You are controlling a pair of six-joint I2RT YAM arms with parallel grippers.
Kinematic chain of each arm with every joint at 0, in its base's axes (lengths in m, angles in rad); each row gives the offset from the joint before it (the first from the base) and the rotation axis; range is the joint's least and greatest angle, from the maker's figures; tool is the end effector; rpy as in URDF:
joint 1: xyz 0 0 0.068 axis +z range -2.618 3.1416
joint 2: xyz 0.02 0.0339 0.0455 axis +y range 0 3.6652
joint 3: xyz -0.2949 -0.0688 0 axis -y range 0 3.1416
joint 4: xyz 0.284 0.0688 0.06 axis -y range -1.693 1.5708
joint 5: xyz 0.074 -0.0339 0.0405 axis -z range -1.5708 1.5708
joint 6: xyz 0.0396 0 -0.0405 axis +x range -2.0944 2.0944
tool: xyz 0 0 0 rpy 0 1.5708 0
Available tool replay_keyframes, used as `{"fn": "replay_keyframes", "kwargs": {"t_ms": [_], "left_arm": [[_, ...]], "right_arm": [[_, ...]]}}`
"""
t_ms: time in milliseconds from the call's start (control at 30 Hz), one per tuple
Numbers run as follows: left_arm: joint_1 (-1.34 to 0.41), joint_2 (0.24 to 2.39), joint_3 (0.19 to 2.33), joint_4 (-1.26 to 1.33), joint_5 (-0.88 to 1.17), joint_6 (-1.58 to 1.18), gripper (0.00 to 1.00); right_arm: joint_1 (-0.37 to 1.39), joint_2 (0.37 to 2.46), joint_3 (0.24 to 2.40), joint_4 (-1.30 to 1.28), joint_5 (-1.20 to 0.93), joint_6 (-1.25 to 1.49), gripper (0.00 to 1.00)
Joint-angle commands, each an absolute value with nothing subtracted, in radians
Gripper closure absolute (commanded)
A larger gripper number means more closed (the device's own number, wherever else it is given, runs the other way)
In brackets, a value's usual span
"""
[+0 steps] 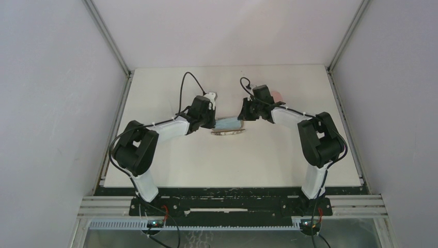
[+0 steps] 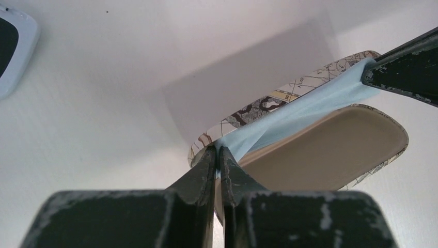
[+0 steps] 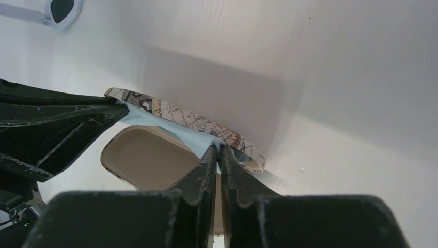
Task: Organize the sunglasses
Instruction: Place the glasses cleaning cloth in the sunglasses case.
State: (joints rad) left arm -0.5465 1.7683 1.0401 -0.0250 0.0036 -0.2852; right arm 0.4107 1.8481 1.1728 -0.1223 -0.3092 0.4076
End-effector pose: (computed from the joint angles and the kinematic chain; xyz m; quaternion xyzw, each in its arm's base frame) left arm 0.3525 -0.2146 0.1807 0.1203 0.9097 -0.1621 0.3630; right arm 0.3967 0.1859 0.1865 -0.0595 0.9151 0.2791 0.2851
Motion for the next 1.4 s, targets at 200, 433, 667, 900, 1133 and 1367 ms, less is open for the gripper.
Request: {"fn": "replay_keyframes", "kwargs": {"t_ms": [200,433,667,900,1133,1367], "left_arm": [[-0.537,1.767,1.1,-0.012,-0.011,-0.278,0.87],[-0.538,1.76,1.105,-0.015,-0.011,-0.276,0.8],[-0.537,1.747,1.103,-0.018,-0.015,-0.276,0.71],[-0.537,1.735,1.104,-0.021,-0.017,-0.275,0.65],[-0.537,1.727,1.106,-0.021,-0.019,-0.273,0.61],[-0.538,1.719,1.108,-0.026,-0.017,-0.271,0.59]], "right_arm": [[0.398,1.852,1.218,-0.096,-0.305,0.407,0.93],[0.399,1.844,1.218,-0.105,-0.301,0.405,0.86],[0.399,1.815,1.218,-0.116,-0.292,0.4,0.81],[0.399,1.787,1.218,-0.134,-0.274,0.391,0.78],[0.398,1.767,1.216,-0.15,-0.252,0.379,0.76],[0.399,1.74,1.203,-0.155,-0.237,0.374,0.75]]}}
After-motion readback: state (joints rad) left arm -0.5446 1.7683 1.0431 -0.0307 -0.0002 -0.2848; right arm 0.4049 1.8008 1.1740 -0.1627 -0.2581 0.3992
